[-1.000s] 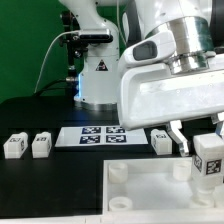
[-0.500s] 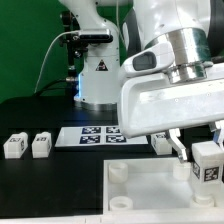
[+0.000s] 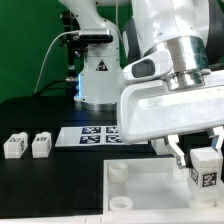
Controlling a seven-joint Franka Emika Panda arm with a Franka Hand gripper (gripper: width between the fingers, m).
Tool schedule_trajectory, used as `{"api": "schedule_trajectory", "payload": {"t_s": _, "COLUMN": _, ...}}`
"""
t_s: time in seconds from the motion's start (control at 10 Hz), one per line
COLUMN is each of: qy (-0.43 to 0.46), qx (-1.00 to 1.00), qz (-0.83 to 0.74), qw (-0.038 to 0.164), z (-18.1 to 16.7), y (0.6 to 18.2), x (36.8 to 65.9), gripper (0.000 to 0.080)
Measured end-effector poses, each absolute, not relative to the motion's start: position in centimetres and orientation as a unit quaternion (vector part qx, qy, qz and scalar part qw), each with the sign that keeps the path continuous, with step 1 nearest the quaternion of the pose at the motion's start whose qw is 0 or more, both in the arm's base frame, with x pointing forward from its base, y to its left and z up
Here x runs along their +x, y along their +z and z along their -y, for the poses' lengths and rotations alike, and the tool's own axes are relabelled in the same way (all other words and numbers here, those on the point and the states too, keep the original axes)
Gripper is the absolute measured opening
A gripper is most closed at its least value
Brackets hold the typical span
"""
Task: Assemble one leg
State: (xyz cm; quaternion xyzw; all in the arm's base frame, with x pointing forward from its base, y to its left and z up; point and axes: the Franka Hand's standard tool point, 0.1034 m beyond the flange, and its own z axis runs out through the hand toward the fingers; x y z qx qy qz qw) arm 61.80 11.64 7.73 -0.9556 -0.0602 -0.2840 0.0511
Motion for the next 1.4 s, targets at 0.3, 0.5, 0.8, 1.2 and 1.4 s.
{"api": "schedule_trajectory", "payload": {"t_s": 0.3, "qy": -0.303, "qx": -0.951, "qz": 0.042, "qw": 0.046, "z": -11.58, "y": 7.70, "x": 61.59, "gripper": 0.0291}}
{"api": "schedule_trajectory", "payload": {"t_s": 0.5, "qy": -0.295, "qx": -0.954, "qz": 0.042, "qw": 0.047, "z": -11.57, "y": 7.73, "x": 61.73, "gripper": 0.0291}}
{"api": "schedule_trajectory", "payload": {"t_s": 0.8, "qy": -0.292, "qx": -0.954, "qz": 0.042, "qw": 0.047, "z": -11.58, "y": 7.61, "x": 61.66, "gripper": 0.0591}}
{"api": "schedule_trajectory", "payload": {"t_s": 1.2, "qy": -0.292, "qx": -0.954, "qz": 0.042, "qw": 0.047, "z": -11.58, "y": 7.55, "x": 61.64, "gripper": 0.0646}}
{"api": "schedule_trajectory", "payload": {"t_s": 1.4, "qy": -0.292, "qx": -0.954, "qz": 0.042, "qw": 0.047, "z": -11.58, "y": 7.53, "x": 61.63, "gripper": 0.0649}}
